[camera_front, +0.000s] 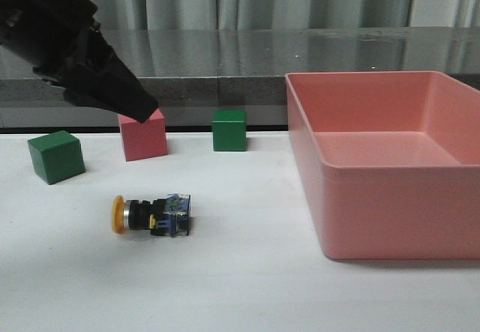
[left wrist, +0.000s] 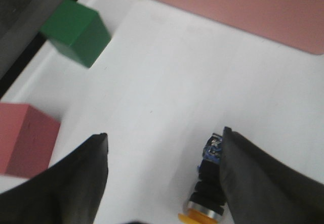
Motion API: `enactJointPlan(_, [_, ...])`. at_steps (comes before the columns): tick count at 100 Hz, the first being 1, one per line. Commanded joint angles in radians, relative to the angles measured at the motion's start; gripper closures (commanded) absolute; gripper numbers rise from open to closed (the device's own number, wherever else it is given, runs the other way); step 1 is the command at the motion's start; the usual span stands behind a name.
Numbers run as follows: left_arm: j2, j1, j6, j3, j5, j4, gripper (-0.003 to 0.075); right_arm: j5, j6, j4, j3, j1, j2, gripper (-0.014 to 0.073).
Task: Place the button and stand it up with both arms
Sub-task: 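Lower the left gripper and grasp the lying button around its body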
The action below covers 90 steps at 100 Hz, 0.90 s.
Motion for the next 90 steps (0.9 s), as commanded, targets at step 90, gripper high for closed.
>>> enactJointPlan(90, [0.075, 0.163, 0.446, -0.037, 0.452, -0.195, 0.0281, -0.067, 0.0, 0.02, -0.026, -0.004, 0.009, 0.0707])
